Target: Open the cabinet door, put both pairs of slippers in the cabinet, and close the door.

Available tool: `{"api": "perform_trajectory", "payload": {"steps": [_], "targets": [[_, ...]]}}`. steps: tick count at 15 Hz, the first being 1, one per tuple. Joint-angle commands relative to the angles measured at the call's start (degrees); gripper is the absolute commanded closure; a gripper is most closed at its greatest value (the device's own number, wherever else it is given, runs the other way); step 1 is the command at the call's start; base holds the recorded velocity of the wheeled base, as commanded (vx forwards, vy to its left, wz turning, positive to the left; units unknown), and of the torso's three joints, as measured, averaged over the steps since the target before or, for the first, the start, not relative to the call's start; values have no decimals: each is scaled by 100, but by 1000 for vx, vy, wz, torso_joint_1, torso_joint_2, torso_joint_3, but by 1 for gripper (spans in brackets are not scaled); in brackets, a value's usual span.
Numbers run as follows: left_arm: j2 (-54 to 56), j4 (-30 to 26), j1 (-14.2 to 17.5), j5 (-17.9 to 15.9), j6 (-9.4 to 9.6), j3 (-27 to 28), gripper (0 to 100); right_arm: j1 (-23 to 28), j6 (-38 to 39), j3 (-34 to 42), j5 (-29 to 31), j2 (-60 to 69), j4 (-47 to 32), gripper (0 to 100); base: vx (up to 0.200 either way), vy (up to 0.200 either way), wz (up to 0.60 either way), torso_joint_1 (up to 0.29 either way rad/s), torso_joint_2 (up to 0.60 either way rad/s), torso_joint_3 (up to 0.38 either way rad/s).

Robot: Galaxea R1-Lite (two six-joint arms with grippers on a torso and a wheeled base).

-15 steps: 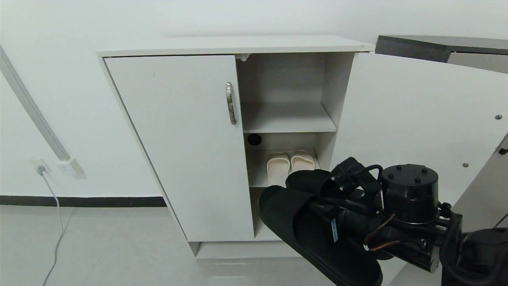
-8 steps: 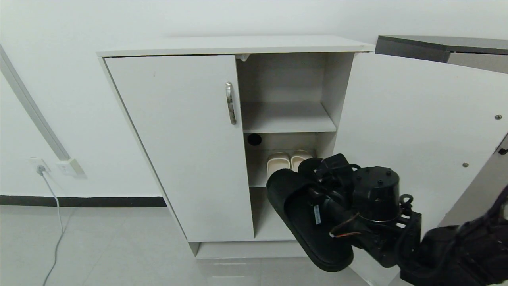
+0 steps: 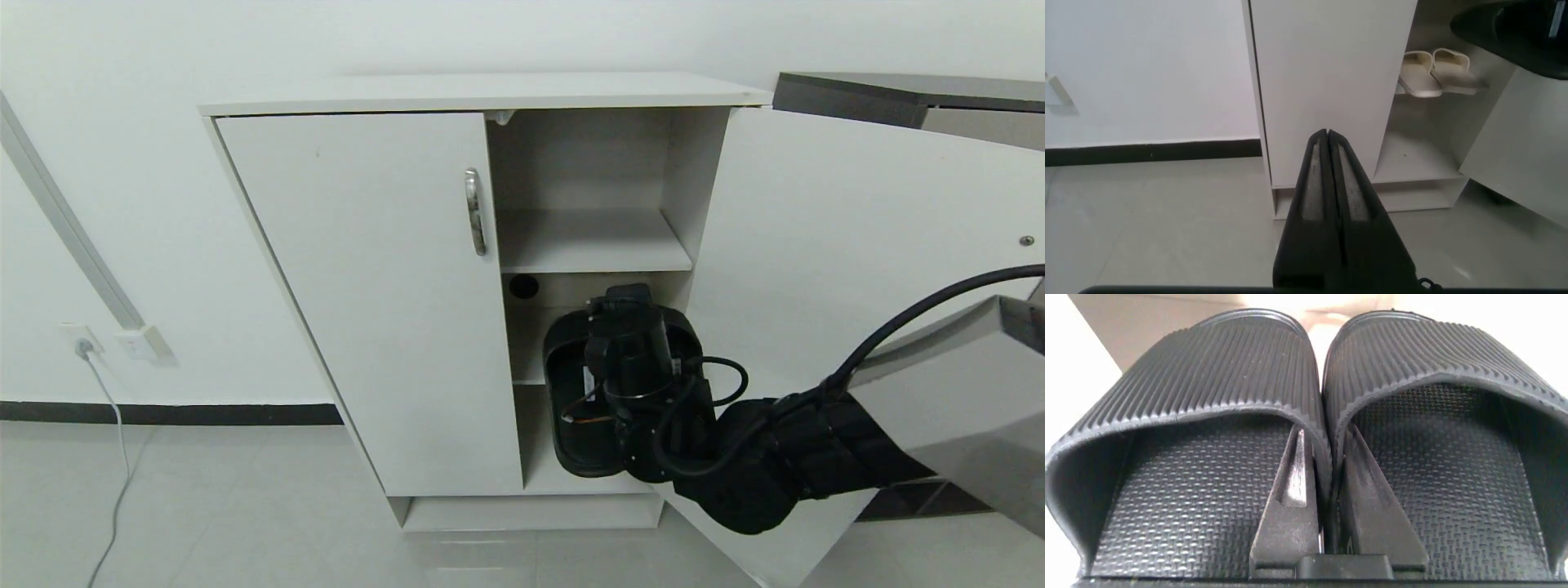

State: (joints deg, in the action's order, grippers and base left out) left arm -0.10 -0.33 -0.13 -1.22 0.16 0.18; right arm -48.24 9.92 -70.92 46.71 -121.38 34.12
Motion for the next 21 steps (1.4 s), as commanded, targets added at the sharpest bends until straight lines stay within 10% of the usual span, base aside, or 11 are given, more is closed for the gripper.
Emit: {"api": "perform_trajectory", "payload": {"steps": [1,21], "targets": [[1,-2,-4,-1,2,-1,100,-1,10,-686,31,141,-468,100,0,0,0,0,0,0],[1,-11,5,-1,2,-1,100,34,-184,-1055,40,370,-538,100,50,0,0,0,1,0]]}}
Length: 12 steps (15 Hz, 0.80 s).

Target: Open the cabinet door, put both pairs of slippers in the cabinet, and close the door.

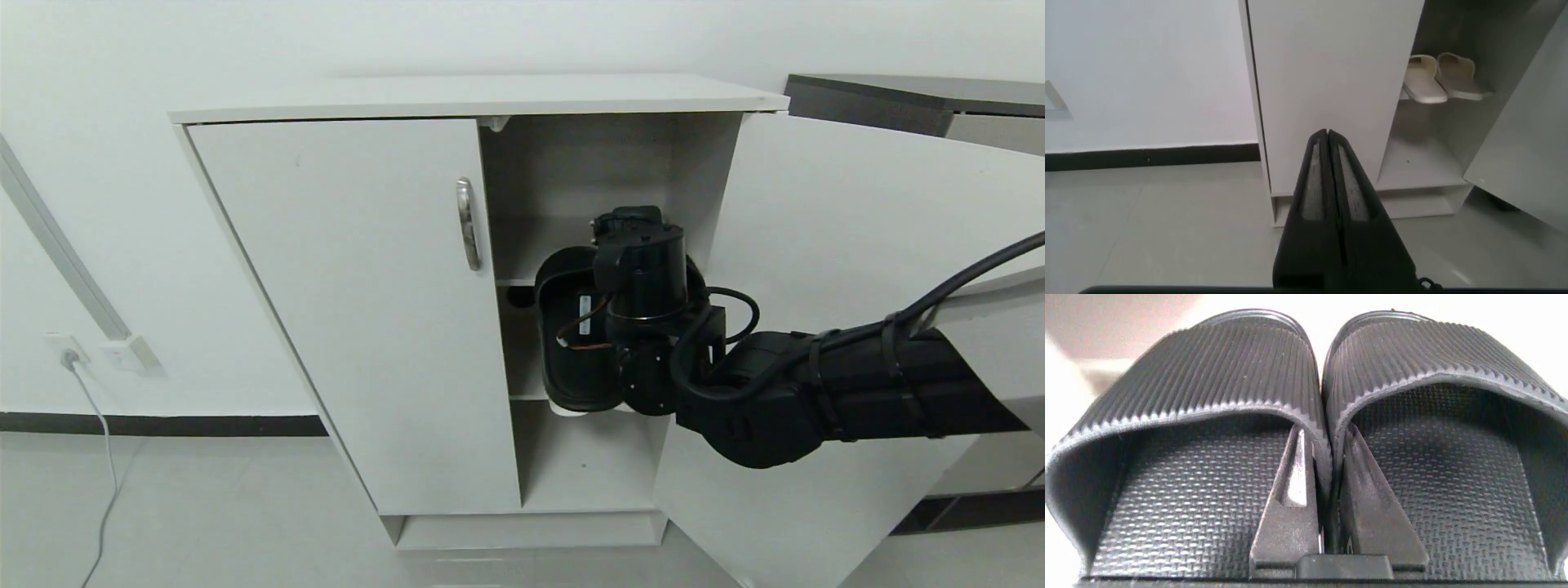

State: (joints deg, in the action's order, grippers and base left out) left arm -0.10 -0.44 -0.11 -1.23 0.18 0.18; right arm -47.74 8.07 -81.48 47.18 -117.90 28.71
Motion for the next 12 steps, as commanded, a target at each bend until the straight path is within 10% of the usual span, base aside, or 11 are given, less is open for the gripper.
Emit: {"api": "perform_trajectory", "payload": {"steps": [1,8,12], "targets": [[1,0,-7,0,-1,-1,100,-25,-7,1,2,21,3,100,200,0,0,7,2,2],[1,0,2,0,-1,-1,100,-34,-42,18,2,21,3,100,200,0,0,3,2,4],[1,9,-7,0,-1,-1,100,-25,10,27,-16,-32,21,100,0,0,0,0,0,0]]}}
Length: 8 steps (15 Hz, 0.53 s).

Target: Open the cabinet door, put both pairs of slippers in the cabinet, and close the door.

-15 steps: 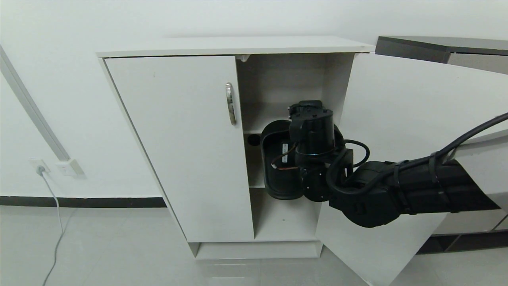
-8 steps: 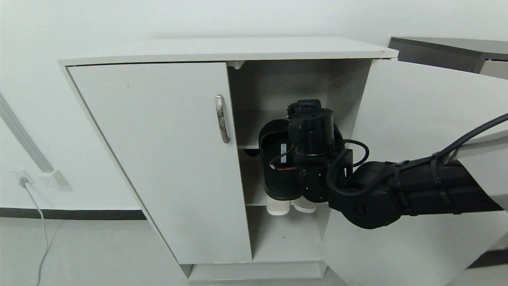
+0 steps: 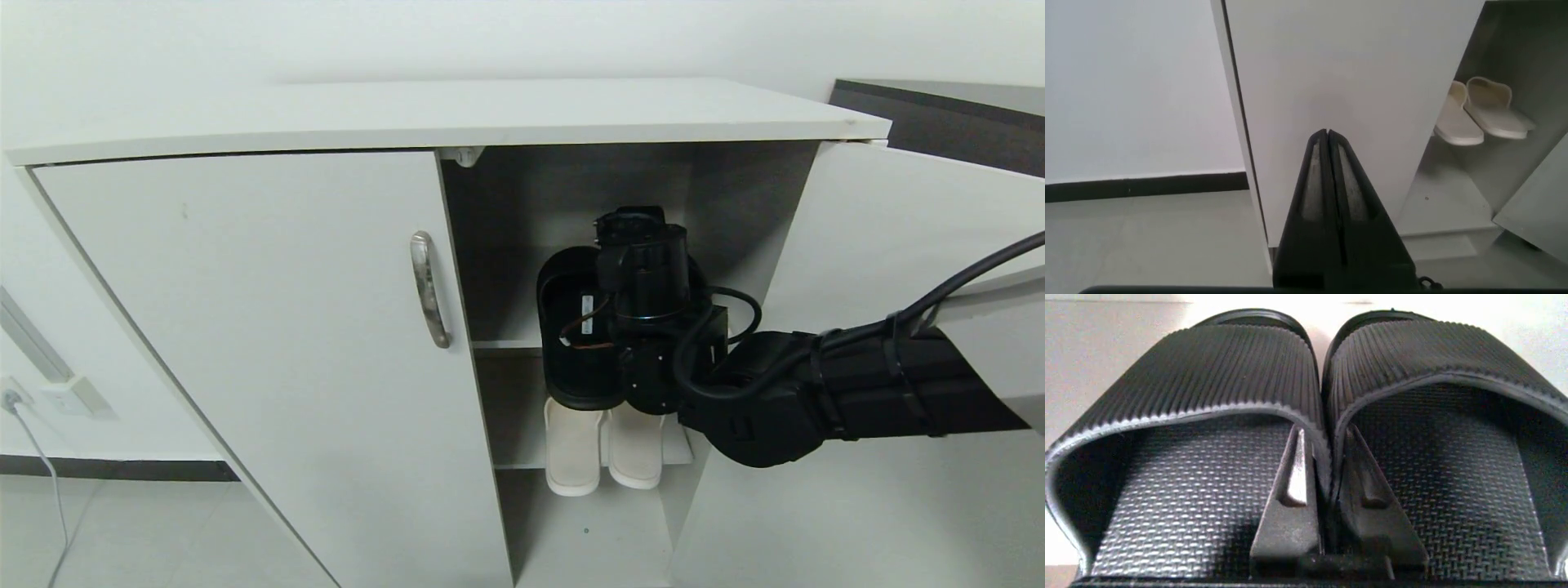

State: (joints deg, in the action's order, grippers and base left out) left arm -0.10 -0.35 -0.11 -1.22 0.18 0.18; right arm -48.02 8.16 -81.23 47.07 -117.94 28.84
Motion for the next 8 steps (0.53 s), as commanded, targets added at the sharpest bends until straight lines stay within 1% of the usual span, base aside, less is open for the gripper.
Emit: {"api": "perform_trajectory", "payload": {"steps": [1,5,8], "targets": [[1,0,-7,-1,-1,-1,100,29,2,-7,-5,-62,7,100,0,0,0,0,0,0],[1,0,-7,-1,-9,-1,100,82,-7,-25,-22,-115,16,100,0,0,0,0,0,0],[1,0,2,-1,-9,-1,100,170,-60,-253,-180,-255,7,100,0,0,0,0,0,0]]}}
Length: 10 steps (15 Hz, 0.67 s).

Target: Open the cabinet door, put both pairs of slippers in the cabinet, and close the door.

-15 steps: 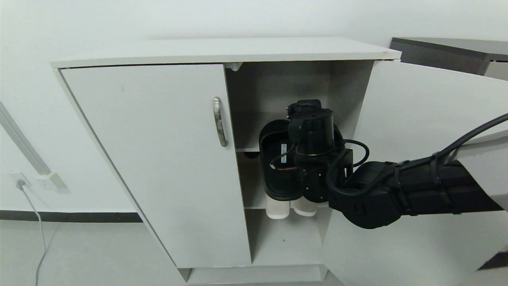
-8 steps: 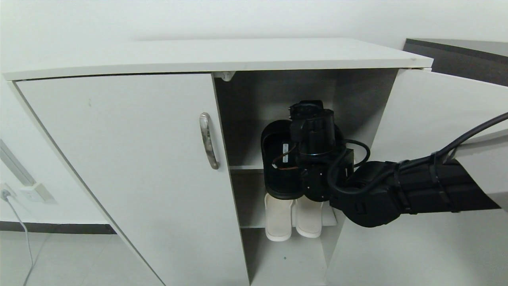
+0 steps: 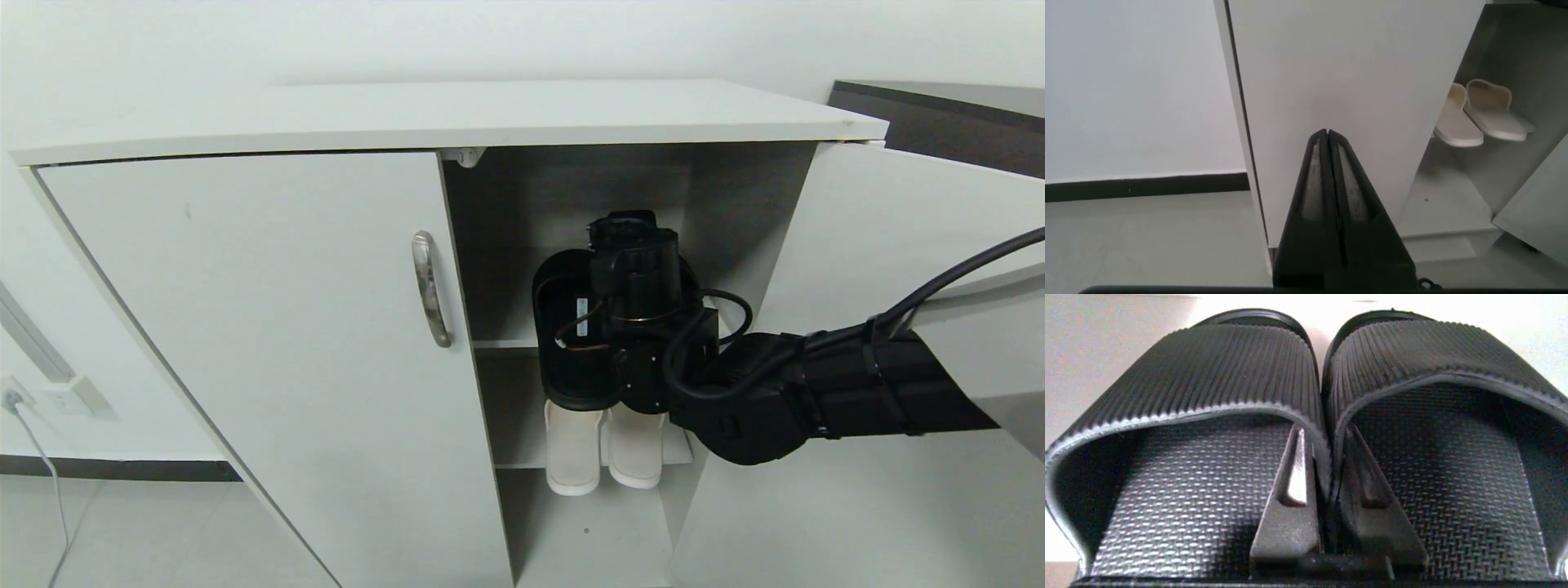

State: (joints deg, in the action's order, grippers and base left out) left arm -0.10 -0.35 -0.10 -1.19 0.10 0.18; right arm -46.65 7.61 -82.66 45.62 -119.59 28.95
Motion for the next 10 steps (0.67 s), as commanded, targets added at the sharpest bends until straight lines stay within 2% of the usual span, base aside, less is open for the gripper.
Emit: {"api": "perform_trajectory", "payload": {"steps": [1,7,10], "targets": [[1,0,1,5,-1,-1,100,95,-75,-250,-229,-152,-39,100,0,0,0,0,0,0],[1,0,1,-4,-1,-1,100,429,-137,-1296,-431,-601,-751,100,0,0,0,0,0,0],[1,0,1,5,-10,-1,100,473,-163,-1700,-466,-838,-760,100,0,0,0,0,0,0]]}}
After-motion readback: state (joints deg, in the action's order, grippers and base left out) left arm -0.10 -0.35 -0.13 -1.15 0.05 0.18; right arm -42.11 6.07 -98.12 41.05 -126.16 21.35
